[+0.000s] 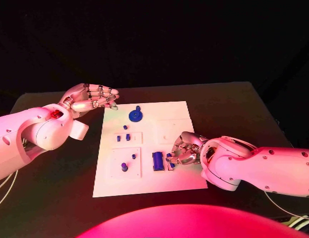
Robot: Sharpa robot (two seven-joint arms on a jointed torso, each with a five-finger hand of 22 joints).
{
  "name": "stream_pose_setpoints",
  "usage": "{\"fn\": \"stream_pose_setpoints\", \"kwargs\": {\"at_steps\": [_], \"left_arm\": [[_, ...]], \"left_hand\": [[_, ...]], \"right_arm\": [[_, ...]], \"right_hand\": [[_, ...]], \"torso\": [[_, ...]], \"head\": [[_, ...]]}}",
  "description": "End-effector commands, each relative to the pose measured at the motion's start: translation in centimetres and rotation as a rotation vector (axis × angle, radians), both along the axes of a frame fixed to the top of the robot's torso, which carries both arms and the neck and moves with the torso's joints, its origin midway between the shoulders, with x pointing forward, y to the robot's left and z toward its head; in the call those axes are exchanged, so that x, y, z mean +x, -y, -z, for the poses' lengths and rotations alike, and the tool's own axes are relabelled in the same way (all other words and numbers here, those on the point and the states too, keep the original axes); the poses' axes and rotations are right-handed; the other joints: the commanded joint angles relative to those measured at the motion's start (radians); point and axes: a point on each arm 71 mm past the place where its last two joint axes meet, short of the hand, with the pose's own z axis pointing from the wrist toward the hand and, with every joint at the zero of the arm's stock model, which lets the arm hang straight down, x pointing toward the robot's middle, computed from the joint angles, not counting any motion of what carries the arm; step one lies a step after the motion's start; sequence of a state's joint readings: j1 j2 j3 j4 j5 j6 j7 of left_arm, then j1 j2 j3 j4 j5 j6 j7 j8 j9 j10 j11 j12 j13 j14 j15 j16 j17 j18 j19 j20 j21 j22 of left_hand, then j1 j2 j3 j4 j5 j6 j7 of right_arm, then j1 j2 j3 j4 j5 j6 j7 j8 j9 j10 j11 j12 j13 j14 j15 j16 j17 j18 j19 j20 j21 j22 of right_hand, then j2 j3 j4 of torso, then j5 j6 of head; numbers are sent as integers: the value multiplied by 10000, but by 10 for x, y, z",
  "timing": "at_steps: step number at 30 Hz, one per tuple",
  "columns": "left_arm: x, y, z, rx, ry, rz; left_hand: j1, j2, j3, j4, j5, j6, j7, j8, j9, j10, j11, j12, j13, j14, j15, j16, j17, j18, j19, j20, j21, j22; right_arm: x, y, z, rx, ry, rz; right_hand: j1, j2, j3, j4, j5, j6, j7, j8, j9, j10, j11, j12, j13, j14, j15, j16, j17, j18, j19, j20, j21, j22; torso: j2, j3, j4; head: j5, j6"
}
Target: Assemble the parts on the task board
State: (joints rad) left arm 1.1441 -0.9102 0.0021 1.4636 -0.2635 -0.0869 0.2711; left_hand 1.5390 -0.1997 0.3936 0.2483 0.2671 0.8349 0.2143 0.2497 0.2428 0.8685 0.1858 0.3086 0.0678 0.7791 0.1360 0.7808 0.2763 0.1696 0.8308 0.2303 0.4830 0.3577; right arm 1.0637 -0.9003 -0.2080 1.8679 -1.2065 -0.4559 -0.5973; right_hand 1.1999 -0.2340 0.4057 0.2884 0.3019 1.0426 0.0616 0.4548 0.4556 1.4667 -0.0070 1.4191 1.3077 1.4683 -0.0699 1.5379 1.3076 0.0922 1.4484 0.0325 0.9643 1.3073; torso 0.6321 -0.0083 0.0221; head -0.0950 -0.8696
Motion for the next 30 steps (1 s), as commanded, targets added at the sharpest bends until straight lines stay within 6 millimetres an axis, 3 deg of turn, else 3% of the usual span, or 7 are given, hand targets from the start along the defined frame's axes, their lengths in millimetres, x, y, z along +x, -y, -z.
{"fn": "stream_pose_setpoints", "kwargs": {"at_steps": [1, 24, 30], "left_arm": [[-1, 3, -1, 0, -1, 284], [-1, 2, 0, 42, -31, 320], [-1, 2, 0, 49, -34, 311]], "left_hand": [[-110, 26, 36, 3, -11, -40, 191, 52, -9, -90, 0, 42, 1, -72, -1, 51, -13, 64, -65, 6, -20, 14], [-113, 29, 49, 1, -13, -33, 188, 64, -8, -92, -2, 47, 1, -76, -3, 57, -12, 66, -65, 6, -23, 16], [-117, 28, 52, 2, -14, -32, 189, 67, -7, -92, -2, 48, 1, -77, -3, 58, -12, 67, -65, 7, -24, 17]], "right_arm": [[-4, -2, 5, -465, -305, -423], [-8, -6, 7, -503, -487, -628], [-7, -5, 6, -395, -348, -525]], "right_hand": [[-69, 5, -66, -11, -43, 31, -52, 29, -10, 357, -96, 0, 1549, 863, -71, 20, 1837, 14, 85, 3, -39, 995], [-60, 46, -78, -37, -35, 80, -93, 87, 28, 388, -129, 62, 1594, 867, -93, 28, 1859, 13, 91, -9, -23, 1002], [-233, 194, -96, 18, -37, 113, -117, 146, 72, 430, -155, 138, 1648, 874, -122, 41, 1890, 2, 114, -35, 44, 1028]], "torso": [[0, 2, 3], [1, 0, 5], [2, 0, 7]], "head": [[3, -31], [5, -31], [12, -31]]}}
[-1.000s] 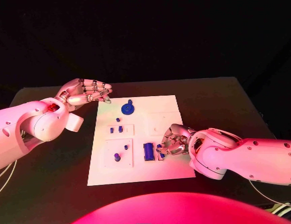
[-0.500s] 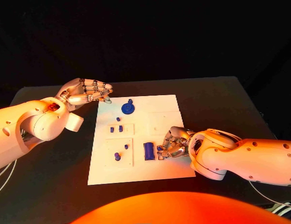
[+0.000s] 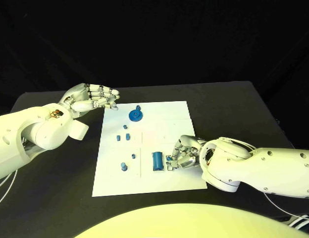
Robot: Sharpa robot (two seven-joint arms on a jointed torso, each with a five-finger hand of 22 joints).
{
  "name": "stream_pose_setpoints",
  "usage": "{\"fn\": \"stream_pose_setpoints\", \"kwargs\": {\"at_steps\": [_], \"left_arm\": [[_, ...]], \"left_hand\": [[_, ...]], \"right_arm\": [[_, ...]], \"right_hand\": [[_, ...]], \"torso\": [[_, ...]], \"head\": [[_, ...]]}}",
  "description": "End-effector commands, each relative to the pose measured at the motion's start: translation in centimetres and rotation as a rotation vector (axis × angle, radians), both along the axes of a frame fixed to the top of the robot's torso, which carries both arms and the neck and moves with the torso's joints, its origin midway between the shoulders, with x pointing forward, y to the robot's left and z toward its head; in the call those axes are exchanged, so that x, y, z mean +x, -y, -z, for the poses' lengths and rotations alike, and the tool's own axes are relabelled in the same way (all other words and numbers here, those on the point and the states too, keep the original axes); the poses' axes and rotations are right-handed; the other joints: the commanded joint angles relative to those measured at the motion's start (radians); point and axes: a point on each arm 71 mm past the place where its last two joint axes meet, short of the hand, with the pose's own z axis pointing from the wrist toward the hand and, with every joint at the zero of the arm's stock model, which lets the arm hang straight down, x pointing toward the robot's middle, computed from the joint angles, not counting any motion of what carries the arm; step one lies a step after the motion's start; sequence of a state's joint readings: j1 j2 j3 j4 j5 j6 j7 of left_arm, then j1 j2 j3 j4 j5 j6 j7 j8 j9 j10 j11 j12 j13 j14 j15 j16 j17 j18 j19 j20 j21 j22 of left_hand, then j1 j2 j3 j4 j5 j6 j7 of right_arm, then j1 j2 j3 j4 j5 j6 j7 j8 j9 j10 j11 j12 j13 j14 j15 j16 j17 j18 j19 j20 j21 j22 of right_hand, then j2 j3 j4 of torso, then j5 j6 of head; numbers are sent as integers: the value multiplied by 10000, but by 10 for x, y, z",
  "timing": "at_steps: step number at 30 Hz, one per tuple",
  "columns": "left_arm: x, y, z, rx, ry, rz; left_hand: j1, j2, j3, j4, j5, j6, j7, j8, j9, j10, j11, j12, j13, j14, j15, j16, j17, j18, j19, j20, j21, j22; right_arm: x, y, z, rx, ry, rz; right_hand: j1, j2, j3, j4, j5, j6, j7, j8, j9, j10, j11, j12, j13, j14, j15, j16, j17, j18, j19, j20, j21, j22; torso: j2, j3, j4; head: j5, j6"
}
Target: Assemble the parts on the task board
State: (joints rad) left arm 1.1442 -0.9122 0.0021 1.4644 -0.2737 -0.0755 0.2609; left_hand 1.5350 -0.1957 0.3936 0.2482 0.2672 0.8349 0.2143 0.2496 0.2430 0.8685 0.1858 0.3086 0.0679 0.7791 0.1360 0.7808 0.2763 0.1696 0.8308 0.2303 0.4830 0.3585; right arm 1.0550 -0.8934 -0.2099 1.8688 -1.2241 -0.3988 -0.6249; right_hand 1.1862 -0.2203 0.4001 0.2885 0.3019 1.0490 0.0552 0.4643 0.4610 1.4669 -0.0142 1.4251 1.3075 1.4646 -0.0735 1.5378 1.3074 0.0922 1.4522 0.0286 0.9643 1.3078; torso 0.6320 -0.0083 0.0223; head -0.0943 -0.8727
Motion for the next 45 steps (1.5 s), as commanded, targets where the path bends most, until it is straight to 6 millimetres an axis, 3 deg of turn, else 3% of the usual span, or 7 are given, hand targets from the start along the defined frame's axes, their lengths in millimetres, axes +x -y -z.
{"fn": "stream_pose_setpoints", "kwargs": {"at_steps": [1, 4, 11, 29, 36, 45], "left_arm": [[-1, 2, -1, -57, 23, 185], [-1, 2, -1, -55, 20, 187], [-1, 2, -1, -52, 16, 185], [0, 2, 0, -42, -2, 185], [0, 2, 0, -32, -11, 177], [0, 1, 0, -20, -15, 158]], "left_hand": [[-77, -11, 53, 3, -14, -32, 188, 68, -9, -93, -2, 48, 1, -77, -3, 58, -12, 67, -65, 7, -24, 9], [-77, -11, 53, 3, -14, -32, 188, 68, -9, -93, -2, 48, 1, -77, -3, 58, -12, 67, -65, 7, -24, 9], [-77, -11, 53, 3, -14, -32, 188, 68, -9, -93, -2, 48, 1, -77, -3, 58, -12, 67, -65, 7, -24, 9], [-96, -12, 59, 11, -15, -34, 189, 75, -10, -95, -1, 53, 0, -80, -2, 64, -12, 68, -65, 10, -29, 10], [-96, -12, 59, 11, -15, -34, 189, 75, -10, -95, -1, 53, 0, -80, -2, 64, -12, 68, -65, 10, -29, 10], [-96, -12, 59, 11, -15, -34, 189, 75, -10, -95, -1, 53, 0, -80, -2, 64, -12, 68, -65, 10, -29, 10]], "right_arm": [[-2, -2, 0, 63, 66, -159], [-2, -1, 0, 93, 109, -137], [-2, -1, -1, 113, 119, -173], [-4, -2, -1, 109, 59, -327], [-4, -2, -2, 147, 93, -320], [-6, -1, -3, 214, 97, -350]], "right_hand": [[-231, 126, -57, 21, -38, 81, -70, 88, 43, 448, -97, 113, 1675, 918, -96, 54, 1924, -8, 94, -6, 102, 1043], [-716, 285, -123, 28, -37, 157, -116, 186, 106, 526, -137, 262, 1785, 948, -129, 111, 2064, -39, 155, -38, 302, 1114], [-1028, 336, -173, 35, -38, 178, -131, 230, 135, 551, -151, 303, 1818, 956, -143, 127, 2104, -48, 174, -55, 349, 1140], [-1161, 217, -272, 13, -42, 164, -137, 249, 151, 557, -156, 312, 1828, 956, -148, 128, 2107, -44, 171, -61, 318, 1142], [-1657, 43, -791, 29, -95, 171, -140, 314, 198, 559, -158, 305, 1834, 955, -150, 130, 2112, -47, 172, -69, 302, 1163], [-1780, 87, -917, 36, -92, 163, -148, 328, 211, 562, -161, 308, 1840, 954, -155, 127, 2106, -47, 173, -72, 296, 1168]], "torso": [[1, -1, 2], [1, 4, 1], [2, 7, 1], [-1, -5, 2], [-2, -3, 4], [-3, -5, -4]], "head": [[6, 1], [11, 1], [16, 1], [23, 1], [26, 1], [26, 1]]}}
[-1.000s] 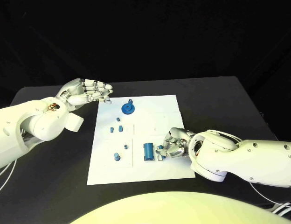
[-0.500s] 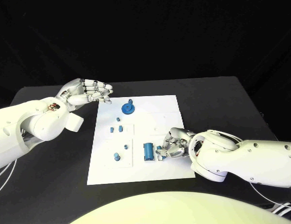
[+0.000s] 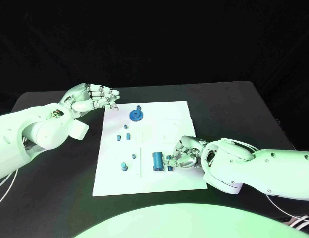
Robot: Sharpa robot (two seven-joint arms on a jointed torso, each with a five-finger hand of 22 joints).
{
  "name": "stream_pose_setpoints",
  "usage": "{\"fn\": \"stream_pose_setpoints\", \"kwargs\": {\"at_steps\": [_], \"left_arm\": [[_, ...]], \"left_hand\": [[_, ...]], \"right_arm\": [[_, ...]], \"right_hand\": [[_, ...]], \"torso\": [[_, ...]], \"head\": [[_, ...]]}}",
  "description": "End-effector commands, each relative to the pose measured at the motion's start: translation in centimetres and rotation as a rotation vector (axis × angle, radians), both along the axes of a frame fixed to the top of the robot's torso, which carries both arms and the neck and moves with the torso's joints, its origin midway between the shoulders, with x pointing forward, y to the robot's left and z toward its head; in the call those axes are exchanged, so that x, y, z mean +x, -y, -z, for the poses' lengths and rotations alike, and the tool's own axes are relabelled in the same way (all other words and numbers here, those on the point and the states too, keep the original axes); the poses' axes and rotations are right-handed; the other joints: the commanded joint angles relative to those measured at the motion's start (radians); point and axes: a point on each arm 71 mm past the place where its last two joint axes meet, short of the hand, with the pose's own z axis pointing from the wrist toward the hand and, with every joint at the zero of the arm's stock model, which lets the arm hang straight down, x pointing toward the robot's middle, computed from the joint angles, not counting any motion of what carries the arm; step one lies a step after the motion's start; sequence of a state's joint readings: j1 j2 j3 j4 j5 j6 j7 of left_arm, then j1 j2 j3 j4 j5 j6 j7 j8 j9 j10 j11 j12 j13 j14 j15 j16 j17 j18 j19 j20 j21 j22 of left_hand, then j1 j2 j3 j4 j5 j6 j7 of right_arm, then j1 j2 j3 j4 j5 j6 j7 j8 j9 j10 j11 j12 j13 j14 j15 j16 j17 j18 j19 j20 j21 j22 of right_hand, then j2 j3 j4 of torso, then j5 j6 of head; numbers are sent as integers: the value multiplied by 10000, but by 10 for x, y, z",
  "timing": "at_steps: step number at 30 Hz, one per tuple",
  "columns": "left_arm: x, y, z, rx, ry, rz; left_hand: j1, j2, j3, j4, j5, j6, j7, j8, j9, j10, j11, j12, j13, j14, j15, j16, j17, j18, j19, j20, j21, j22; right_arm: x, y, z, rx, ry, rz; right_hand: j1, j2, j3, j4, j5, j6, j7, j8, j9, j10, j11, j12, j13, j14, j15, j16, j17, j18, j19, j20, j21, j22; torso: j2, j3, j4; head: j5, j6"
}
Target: Assemble the parts on the task board
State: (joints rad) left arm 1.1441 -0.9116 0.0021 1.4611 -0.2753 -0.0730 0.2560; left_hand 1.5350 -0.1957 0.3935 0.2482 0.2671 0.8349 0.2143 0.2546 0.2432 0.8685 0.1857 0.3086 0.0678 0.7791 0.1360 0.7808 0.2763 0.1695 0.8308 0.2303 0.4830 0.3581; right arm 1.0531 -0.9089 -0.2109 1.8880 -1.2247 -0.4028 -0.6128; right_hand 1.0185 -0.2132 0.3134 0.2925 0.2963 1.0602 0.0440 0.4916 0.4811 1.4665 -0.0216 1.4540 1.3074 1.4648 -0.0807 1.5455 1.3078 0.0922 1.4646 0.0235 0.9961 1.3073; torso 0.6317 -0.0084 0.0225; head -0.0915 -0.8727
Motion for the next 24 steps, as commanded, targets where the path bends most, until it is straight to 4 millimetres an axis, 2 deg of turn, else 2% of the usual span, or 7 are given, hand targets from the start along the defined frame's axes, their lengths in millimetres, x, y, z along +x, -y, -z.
{"fn": "stream_pose_setpoints", "kwargs": {"at_steps": [1, 8, 15, 20, 23, 24], "left_arm": [[0, 2, -1, -62, 23, 156], [0, 2, -1, -59, 23, 155], [0, 2, -1, -58, 34, 145], [0, 1, -1, -77, 79, 108], [0, 1, -1, -113, 114, 62], [0, 1, -2, -143, 127, 32]], "left_hand": [[-96, -12, 60, 12, -14, -34, 189, 25, -12, -95, -1, 53, 1, -81, -2, 64, -12, 68, -65, 10, -29, 14], [-96, -12, 60, 12, -14, -34, 189, 25, -12, -95, -1, 53, 1, -81, -2, 64, -12, 68, -65, 10, -29, 14], [-96, -12, 60, 12, -14, -34, 189, 25, -12, -95, -1, 53, 1, -81, -2, 64, -12, 68, -65, 10, -29, 14], [-104, -18, 69, 11, -14, -40, 187, 32, -14, -101, -2, 57, 1, -87, -2, 70, -13, 70, -65, 11, -35, 15], [-103, -21, 71, 9, -15, -41, 186, 32, -14, -101, -2, 58, 1, -87, -3, 71, -13, 71, -65, 11, -35, 15], [-103, -21, 71, 9, -15, -41, 186, 32, -14, -101, -2, 58, 1, -87, -3, 71, -13, 71, -65, 11, -35, 15]], "right_arm": [[-2, -2, -1, 95, 70, -271], [-5, 2, -2, 80, -25, -304], [-3, 11, -1, -39, -115, -358], [1, 21, -3, 289, 325, -67], [7, 26, -8, 847, 779, 144], [11, 29, -11, 1174, 966, 234]], "right_hand": [[-103, 17, -50, -4, -35, 52, -36, 55, 10, 565, -88, 20, 1841, 952, -84, 50, 2101, -47, 49, -21, -22, 1174], [-39, 42, -98, -58, -22, 41, -48, 66, 21, 564, -98, 14, 1839, 954, -89, 54, 2110, -44, 48, -27, -36, 1176], [1517, 1, 163, -634, 46, -85, -82, 47, 28, 538, -133, -46, 1817, 934, -118, 16, 2022, -26, 20, -47, -191, 1173], [1710, -35, 240, -689, 42, -108, -70, 21, 10, 490, -128, -157, 1747, 922, -117, -9, 1960, -12, 1, -46, -297, 1154], [1724, -97, 236, -637, 30, -234, 2, -70, -33, 433, -72, -276, 1671, 890, -81, -69, 1816, 20, -56, -28, -562, 1095], [1701, -146, 195, -571, 28, -355, 70, -158, -72, 396, -17, -343, 1630, 872, -38, -105, 1733, 40, -100, -2, -744, 1053]], "torso": [[0, -3, -6], [-2, 0, -4], [1, 1, -2], [-6, 1, -4], [-18, 0, -8], [-25, -4, -12]], "head": [[-5, 1], [-14, 1], [1, 1], [9, 1], [0, 1], [1, 3]]}}
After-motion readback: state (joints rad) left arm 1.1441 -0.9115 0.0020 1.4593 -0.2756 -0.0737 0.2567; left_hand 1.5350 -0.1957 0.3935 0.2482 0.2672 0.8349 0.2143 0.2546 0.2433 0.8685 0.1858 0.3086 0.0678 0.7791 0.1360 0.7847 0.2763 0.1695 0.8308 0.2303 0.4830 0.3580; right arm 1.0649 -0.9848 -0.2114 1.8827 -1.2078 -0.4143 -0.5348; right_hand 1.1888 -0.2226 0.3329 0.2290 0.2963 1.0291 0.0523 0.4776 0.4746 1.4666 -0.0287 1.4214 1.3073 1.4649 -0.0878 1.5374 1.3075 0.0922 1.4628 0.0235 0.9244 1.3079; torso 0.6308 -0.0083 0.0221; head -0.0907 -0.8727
